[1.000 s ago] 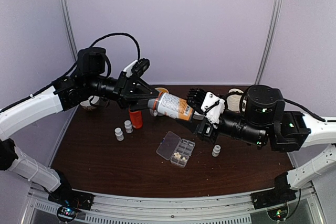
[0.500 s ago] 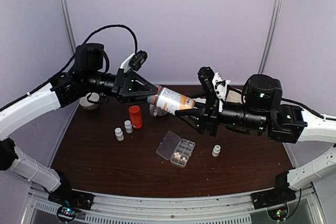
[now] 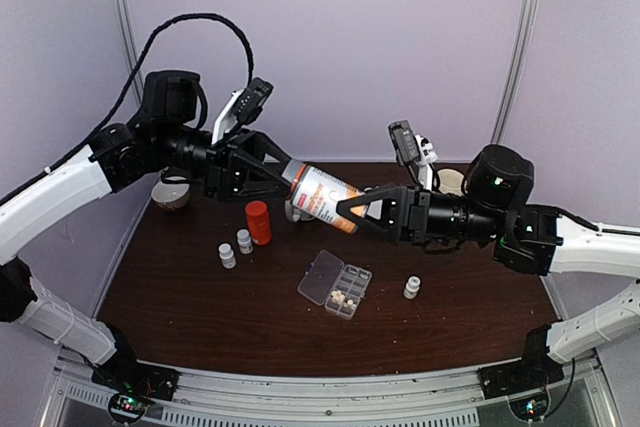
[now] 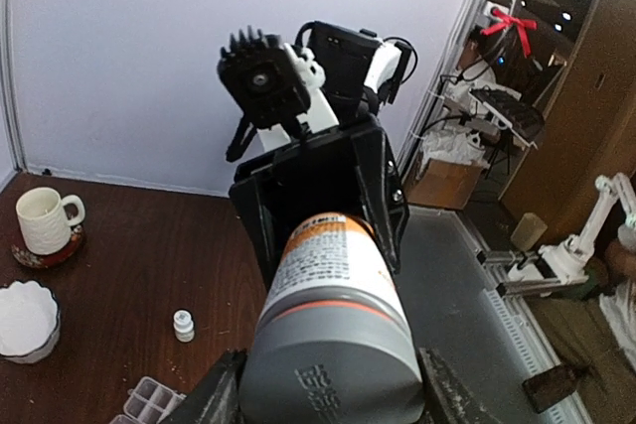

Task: Sort the pills into containers
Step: Screw the lid of the pill bottle onto the pill bottle.

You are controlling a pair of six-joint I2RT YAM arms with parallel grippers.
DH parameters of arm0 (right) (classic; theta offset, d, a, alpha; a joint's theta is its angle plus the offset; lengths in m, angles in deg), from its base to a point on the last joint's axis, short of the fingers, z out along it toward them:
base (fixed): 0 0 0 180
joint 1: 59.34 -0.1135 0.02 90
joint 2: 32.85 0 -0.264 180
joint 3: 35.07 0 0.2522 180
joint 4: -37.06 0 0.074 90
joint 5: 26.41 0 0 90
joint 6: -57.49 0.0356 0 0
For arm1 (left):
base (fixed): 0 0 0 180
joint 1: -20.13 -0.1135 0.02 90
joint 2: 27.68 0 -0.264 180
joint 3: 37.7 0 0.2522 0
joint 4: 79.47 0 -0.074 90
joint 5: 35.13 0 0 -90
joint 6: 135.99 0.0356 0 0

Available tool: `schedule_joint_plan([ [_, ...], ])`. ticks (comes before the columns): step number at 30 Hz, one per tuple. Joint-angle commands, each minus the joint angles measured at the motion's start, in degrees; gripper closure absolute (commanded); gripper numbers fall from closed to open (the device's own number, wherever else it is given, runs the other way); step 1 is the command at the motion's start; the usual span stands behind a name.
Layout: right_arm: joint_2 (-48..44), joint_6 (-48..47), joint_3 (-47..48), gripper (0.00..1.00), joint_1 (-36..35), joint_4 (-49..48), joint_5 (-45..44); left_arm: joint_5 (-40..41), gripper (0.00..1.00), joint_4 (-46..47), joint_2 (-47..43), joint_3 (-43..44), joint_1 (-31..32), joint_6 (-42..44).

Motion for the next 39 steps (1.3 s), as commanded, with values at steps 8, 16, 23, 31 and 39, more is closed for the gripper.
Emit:
schedule_joint_plan([
  [8, 1.7, 14.0, 1.0, 1.0, -0.2, -14.9, 10.4, 8.9, 0.66, -16.6, 5.3, 9.9, 3.6, 42.7],
  [16, 3.6, 19.3, 0.8, 1.0, 0.3, -19.8, 12.3, 16.1, 0.6, -20.9, 2.7, 10.9, 4.2, 73.2],
  [23, 4.1, 20.3, 1.7, 1.0, 0.9, -18.7, 13.6, 27.9, 0.59, -16.1, 1.8, 10.5, 6.5, 86.8],
  [31, 4.7, 22.6, 1.8, 1.0, 1.9, -19.1, 15.4, 36.3, 0.57, -5.5, -0.9, 2.4, 9.7, 98.3],
  [39, 2.2, 18.8, 1.1, 1.0, 4.3, -12.8, 15.1, 37.6, 0.2, -4.3, -1.5, 1.6, 10.5, 94.6],
])
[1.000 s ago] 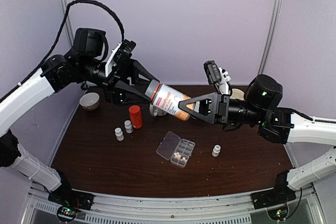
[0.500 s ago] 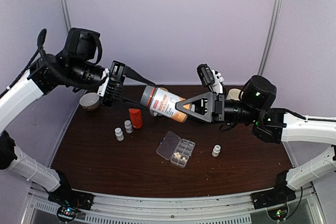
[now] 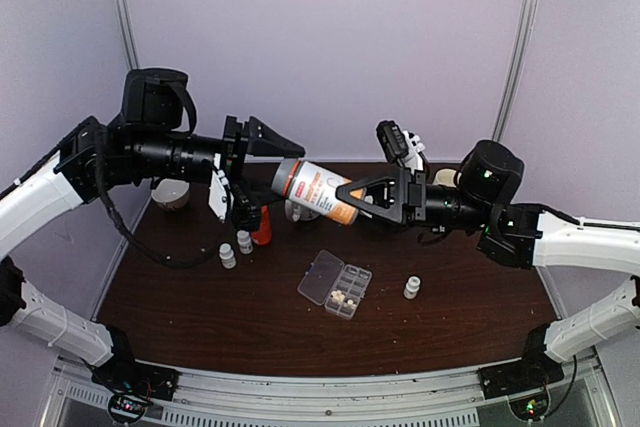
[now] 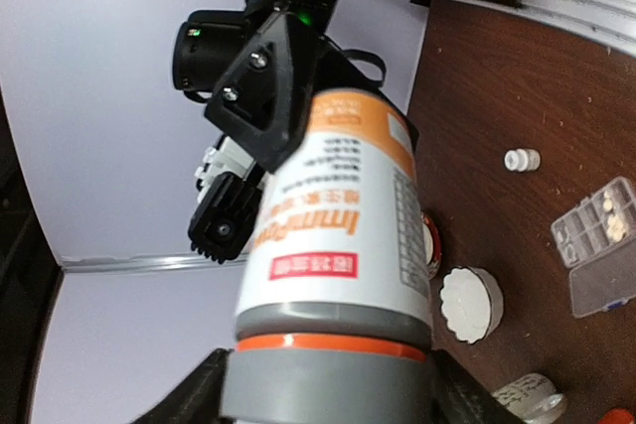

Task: Sort the pills into containers
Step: Screw the lid of the pill bottle onto the pill bottle.

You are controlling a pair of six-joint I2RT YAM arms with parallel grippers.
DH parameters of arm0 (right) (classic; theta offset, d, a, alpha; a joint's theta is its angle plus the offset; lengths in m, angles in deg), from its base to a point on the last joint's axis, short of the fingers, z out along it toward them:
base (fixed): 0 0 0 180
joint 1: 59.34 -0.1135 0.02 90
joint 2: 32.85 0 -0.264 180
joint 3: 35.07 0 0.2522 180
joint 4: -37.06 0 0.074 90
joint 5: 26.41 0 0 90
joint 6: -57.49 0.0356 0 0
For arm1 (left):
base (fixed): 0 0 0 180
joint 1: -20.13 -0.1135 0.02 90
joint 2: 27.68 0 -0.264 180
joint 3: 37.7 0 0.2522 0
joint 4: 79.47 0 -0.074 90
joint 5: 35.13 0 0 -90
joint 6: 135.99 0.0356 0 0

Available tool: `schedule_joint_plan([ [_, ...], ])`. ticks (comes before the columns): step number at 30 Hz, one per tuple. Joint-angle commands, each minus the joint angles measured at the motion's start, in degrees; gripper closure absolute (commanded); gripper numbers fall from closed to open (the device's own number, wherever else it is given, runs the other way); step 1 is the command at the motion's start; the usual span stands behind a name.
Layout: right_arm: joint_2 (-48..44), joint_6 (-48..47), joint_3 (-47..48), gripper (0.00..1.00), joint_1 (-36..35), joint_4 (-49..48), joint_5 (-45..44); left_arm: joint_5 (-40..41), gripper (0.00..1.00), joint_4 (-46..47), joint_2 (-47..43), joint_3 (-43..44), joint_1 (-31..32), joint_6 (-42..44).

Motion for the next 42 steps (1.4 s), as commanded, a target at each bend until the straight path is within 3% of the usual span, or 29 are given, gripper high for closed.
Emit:
schedule_joint_plan([
  [1, -3.0, -4.2, 1.7, 1.0, -0.4, 0.1, 4.1, 4.0, 0.05, 6.6, 3.1, -2.1, 1.0, -3.5],
  [6, -6.2, -10.5, 0.6, 1.0, 2.1, 10.5, 3.4, 5.6, 0.02, 5.7, -0.1, -3.3, 0.1, -10.3],
  [10, -7.9, -12.9, -0.4, 1.0, 3.8, 13.4, 3.4, 5.0, 0.02, 13.6, -6.0, -10.7, -0.7, -16.7],
  [12, -8.7, -15.0, -0.5, 1.0, 4.2, 14.9, 3.1, 5.3, 0.02, 17.8, -8.1, -13.4, -0.9, -24.0],
  [15, -10.7, -20.4, -0.1, 1.0, 4.2, 17.5, 1.7, 6.6, 0.03, 22.1, -9.7, -14.1, -0.8, -39.7],
  [20, -13.1, -32.1, 1.9, 1.0, 4.2, 23.3, -3.3, 8.0, 0.03, 21.5, -9.2, -10.3, -0.7, -67.3],
  [25, -13.9, -42.3, 3.4, 1.0, 4.1, 25.8, -8.7, 11.5, 0.02, 13.1, -5.9, -1.7, -0.9, -92.2],
  [29, -15.1, -48.8, 1.2, 1.0, 3.3, 21.8, -12.5, 5.4, 0.03, 9.4, -3.7, 1.8, -1.4, -108.2],
  [34, -14.3, -56.2, 5.0, 1.0, 2.9, 26.0, -13.4, -7.6, 0.02, 8.0, -0.4, 2.9, -4.2, -123.3],
  [42, -14.0, -66.1, 7.7, 1.0, -0.4, 28.3, -16.2, -18.5, 0.03, 18.8, 1.2, -1.2, -4.4, -137.6],
])
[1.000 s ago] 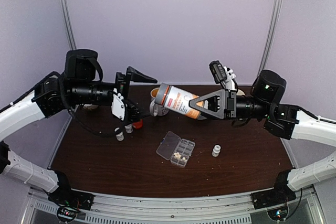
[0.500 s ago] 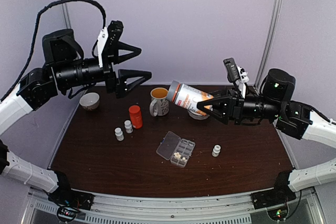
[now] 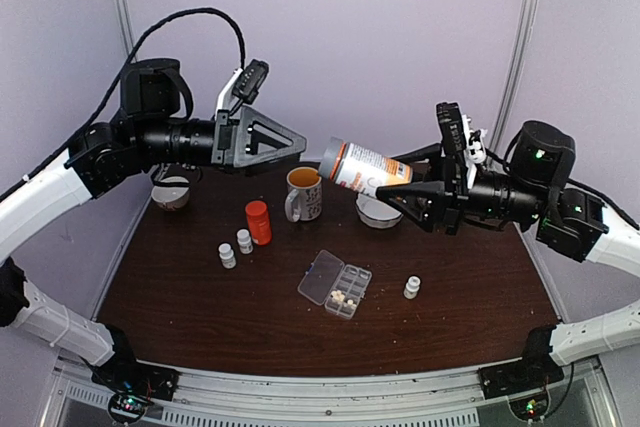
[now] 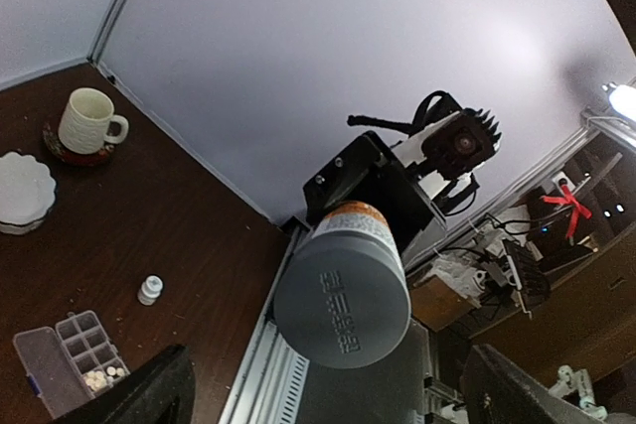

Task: Sort the pills into containers
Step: Screw the lid of the pill bottle onto the pill bottle.

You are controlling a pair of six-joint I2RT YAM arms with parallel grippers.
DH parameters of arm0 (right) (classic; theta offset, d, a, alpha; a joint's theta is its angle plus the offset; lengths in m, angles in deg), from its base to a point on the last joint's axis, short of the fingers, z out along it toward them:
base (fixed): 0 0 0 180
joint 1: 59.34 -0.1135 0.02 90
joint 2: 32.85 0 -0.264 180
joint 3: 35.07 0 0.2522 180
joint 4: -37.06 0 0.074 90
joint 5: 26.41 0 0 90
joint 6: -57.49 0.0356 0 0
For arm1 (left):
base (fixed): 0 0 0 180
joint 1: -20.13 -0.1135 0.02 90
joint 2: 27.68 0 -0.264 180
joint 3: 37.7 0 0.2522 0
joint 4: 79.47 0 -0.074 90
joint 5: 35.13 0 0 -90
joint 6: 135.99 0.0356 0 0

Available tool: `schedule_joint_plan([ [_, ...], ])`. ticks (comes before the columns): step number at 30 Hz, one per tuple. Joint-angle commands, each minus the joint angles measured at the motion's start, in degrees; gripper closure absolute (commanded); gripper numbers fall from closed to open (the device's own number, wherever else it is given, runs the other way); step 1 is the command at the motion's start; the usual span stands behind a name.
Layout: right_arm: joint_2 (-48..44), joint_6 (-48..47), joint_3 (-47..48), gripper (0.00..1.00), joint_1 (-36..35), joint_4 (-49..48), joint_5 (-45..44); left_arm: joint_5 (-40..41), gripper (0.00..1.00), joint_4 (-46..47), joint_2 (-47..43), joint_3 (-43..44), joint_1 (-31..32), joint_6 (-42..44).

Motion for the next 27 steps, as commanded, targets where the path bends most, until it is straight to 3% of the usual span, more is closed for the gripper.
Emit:
schedule_joint_plan([
  [1, -0.2, -6.9, 2.5, 1.0, -1.9, 0.0, -3.0, -8.5, 0.03, 7.7, 0.8, -0.9, -0.2, -11.2],
  [8, 2.3, -9.3, 5.6, 1.0, -4.0, 3.2, -4.7, -10.7, 0.02, 10.4, 1.4, -1.9, -0.2, -13.6],
  [21, 2.9, -9.3, 5.4, 1.0, -4.7, 2.3, -5.2, -8.6, 0.02, 4.4, 3.2, -1.0, -0.2, -11.9],
  [27, 3.2, -9.8, 5.5, 1.0, -5.1, 2.5, -5.4, -9.6, 0.2, 4.7, 3.8, -0.9, -0.2, -12.1],
])
